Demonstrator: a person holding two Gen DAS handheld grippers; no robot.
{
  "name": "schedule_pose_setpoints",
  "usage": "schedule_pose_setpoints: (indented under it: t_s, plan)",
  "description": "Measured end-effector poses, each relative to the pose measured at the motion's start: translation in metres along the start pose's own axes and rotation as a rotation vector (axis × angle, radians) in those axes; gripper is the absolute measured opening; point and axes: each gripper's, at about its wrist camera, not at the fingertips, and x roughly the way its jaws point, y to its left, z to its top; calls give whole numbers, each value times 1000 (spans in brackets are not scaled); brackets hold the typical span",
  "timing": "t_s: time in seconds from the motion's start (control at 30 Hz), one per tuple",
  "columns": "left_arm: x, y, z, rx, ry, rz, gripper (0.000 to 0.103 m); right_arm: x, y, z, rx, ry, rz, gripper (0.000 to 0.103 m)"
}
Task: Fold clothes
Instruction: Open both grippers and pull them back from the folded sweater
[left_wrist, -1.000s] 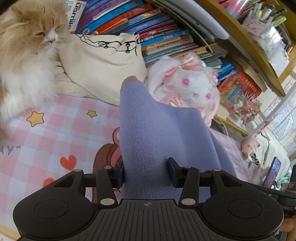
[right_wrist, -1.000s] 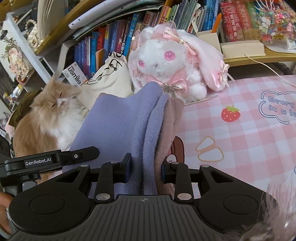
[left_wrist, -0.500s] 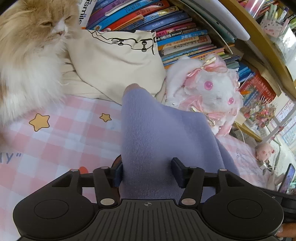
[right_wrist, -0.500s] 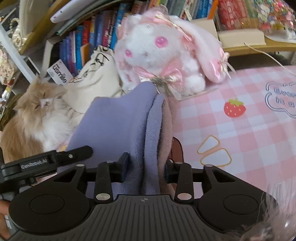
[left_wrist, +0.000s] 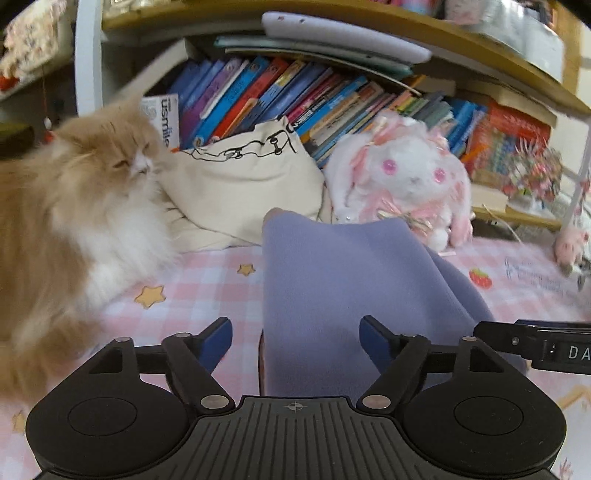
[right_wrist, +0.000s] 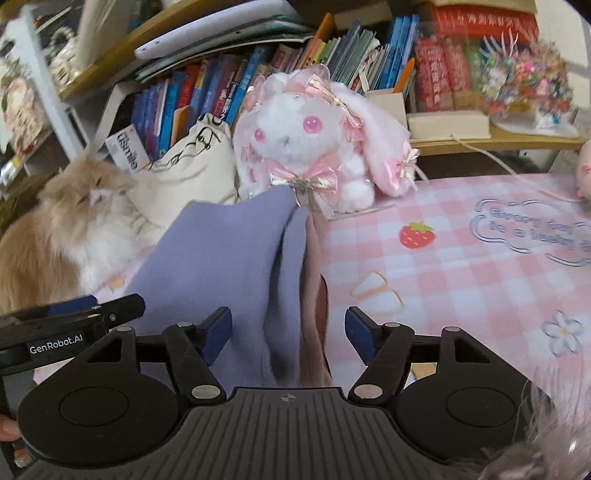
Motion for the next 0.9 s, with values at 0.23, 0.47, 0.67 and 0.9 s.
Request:
schedule_pose_setpoints:
  t_s: [0.23, 0.47, 0.67, 0.9]
  plan:
    - [-31, -22, -34, -40, 26, 101, 88, -33, 3, -40, -96, -9, -134, 79]
    - [-54, -35, -55, -26, 45, 150, 93, -61, -1, -68, -129, -9, -172, 83]
    - [-71, -42, -66, -24, 43, 177, 93, -77, 4, -81, -210, -16, -160, 90]
    - [-84, -55, -70, 3, 31, 191, 97, -87, 2, -78, -210, -32, -147, 96]
